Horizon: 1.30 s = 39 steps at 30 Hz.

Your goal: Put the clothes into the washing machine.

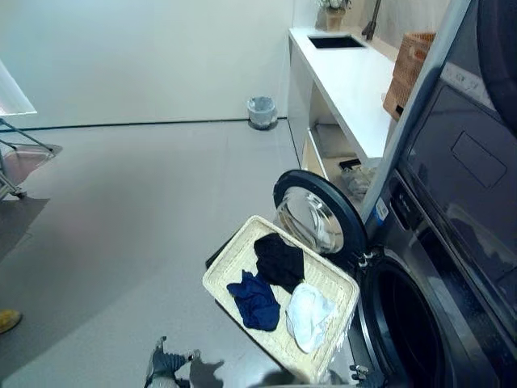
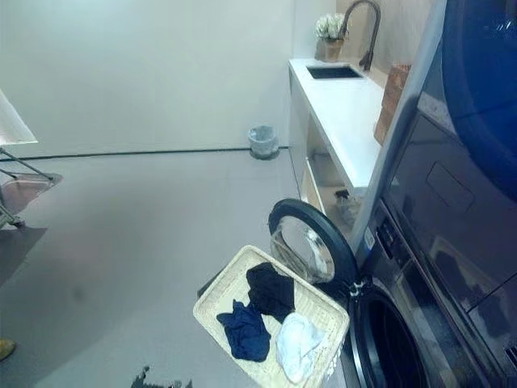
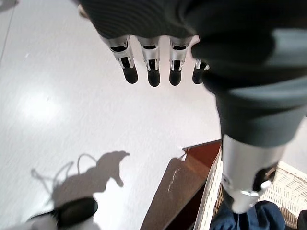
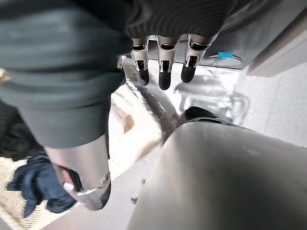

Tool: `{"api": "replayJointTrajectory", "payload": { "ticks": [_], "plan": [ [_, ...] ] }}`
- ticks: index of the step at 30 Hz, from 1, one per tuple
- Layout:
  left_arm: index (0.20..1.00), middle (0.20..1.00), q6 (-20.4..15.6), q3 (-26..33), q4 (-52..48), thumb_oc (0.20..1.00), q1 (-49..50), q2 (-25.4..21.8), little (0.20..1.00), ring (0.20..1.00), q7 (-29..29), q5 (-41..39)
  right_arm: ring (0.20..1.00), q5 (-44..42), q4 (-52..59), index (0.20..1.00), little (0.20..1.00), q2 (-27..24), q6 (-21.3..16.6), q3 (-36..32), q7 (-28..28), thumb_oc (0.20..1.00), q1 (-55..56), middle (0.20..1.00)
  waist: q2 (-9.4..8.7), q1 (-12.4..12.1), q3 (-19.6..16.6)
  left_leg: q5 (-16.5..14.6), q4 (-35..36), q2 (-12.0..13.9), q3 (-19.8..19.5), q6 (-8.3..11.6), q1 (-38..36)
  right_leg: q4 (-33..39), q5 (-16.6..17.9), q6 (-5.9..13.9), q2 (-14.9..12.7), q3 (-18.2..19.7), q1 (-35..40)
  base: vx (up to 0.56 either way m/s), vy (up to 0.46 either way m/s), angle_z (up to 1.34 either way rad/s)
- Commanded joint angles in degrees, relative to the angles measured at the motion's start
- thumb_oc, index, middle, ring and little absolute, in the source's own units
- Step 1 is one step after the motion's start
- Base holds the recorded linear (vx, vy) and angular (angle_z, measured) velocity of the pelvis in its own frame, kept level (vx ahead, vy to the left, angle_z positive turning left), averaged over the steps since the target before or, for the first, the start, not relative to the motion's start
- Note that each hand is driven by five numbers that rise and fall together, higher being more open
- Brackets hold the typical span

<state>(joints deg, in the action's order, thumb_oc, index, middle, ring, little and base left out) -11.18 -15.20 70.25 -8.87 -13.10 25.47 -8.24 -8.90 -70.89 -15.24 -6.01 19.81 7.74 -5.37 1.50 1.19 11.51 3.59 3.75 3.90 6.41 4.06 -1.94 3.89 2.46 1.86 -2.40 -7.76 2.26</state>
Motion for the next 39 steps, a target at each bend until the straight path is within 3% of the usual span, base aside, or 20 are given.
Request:
{"api": "replayJointTrajectory", "payload": {
  "ticks": [1,8,18,29,39],
  "plan": [
    [1.000,1.000,-2.04,-2.06,0.47,1.000,-9.03,-1.85,1.000,1.000,3.19,0.04,1.000,-2.10,1.84,1.000,1.000,-1.01,-1.85,3.40,0.22,1.000,-6.40,1.000,-1.76,2.27,5.75,-6.66,-4.90,-6.14,3.20,-4.71,2.68,-5.49,-2.29,2.70,0.62,4.17,-5.71,-0.12,0.068,-0.22],
    [1.000,1.000,-0.86,-5.50,-0.05,1.000,-19.29,-4.77,1.000,1.000,7.49,-0.07,1.000,-4.07,4.45,1.000,1.000,-1.83,-3.09,6.49,-0.07,1.000,-13.26,1.000,-2.27,4.37,12.89,-5.93,-8.16,-6.42,3.68,-5.25,11.06,-9.07,-0.43,3.51,0.66,8.49,-15.95,-0.11,0.053,-0.24],
    [1.000,1.000,0.84,-7.74,2.23,1.000,-34.36,-9.50,1.000,1.000,6.67,0.54,1.000,-6.74,6.28,1.000,1.000,-2.33,-2.11,10.01,-1.74,1.000,-21.35,1.000,-4.00,6.15,18.29,-7.14,-16.42,-7.53,3.94,-4.79,22.02,-10.61,1.51,3.06,0.32,9.98,-25.25,-0.07,0.032,-0.17],
    [1.000,1.000,4.18,-12.07,6.15,1.000,-44.26,-12.31,1.000,1.000,3.92,1.97,1.000,-8.87,8.60,1.000,1.000,-2.89,-1.24,12.62,-3.19,1.000,-23.95,1.000,-6.21,9.14,18.29,-9.31,-23.44,-7.86,4.73,-4.04,32.37,-10.87,3.99,2.97,0.30,10.26,-34.89,-0.01,0.025,-0.13],
    [1.000,1.000,12.85,-15.75,9.93,1.000,-50.51,-12.40,1.000,1.000,-1.39,2.80,1.000,-12.50,11.98,1.000,1.000,-3.81,-2.97,13.60,-3.81,1.000,-24.33,1.000,-7.28,12.03,18.29,-10.21,-28.14,-7.97,4.71,-3.87,40.89,-13.19,5.42,3.16,0.77,11.50,-43.41,0.00,0.009,-0.08]
  ]
}}
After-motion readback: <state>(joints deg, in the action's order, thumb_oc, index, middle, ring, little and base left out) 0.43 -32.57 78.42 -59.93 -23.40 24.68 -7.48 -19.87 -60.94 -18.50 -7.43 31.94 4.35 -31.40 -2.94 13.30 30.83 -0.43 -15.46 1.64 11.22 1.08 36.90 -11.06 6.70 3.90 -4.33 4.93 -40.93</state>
